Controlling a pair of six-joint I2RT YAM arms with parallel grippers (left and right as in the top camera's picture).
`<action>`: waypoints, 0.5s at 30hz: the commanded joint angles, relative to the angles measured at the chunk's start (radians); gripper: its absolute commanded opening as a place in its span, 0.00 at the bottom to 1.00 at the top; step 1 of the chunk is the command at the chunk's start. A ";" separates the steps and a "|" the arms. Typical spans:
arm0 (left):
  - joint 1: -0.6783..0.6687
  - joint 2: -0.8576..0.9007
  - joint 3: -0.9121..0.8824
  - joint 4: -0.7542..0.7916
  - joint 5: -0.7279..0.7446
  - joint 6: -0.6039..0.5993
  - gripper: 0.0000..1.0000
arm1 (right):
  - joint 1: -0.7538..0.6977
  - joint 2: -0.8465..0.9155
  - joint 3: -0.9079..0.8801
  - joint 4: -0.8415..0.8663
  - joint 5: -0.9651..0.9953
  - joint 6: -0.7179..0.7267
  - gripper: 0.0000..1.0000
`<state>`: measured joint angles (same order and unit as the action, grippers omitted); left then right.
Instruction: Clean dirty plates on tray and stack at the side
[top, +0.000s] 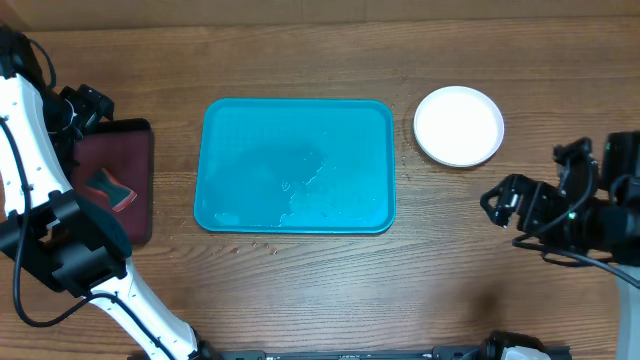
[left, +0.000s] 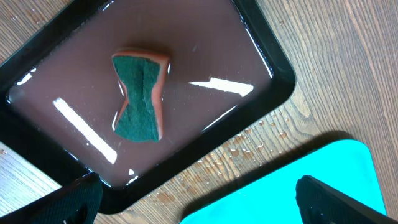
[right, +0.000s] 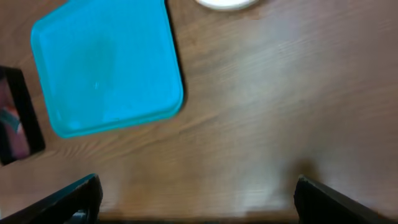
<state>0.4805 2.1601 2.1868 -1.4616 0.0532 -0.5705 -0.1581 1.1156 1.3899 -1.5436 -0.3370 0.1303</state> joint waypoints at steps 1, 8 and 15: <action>0.003 -0.006 0.008 0.000 0.007 -0.006 1.00 | 0.074 -0.077 -0.114 0.120 0.007 -0.008 1.00; 0.003 -0.006 0.008 0.000 0.007 -0.006 1.00 | 0.259 -0.398 -0.503 0.575 0.006 -0.007 1.00; 0.003 -0.006 0.008 0.000 0.007 -0.006 1.00 | 0.269 -0.715 -0.768 0.748 0.031 -0.007 1.00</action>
<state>0.4805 2.1601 2.1868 -1.4597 0.0570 -0.5705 0.1062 0.5037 0.7033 -0.8322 -0.3317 0.1272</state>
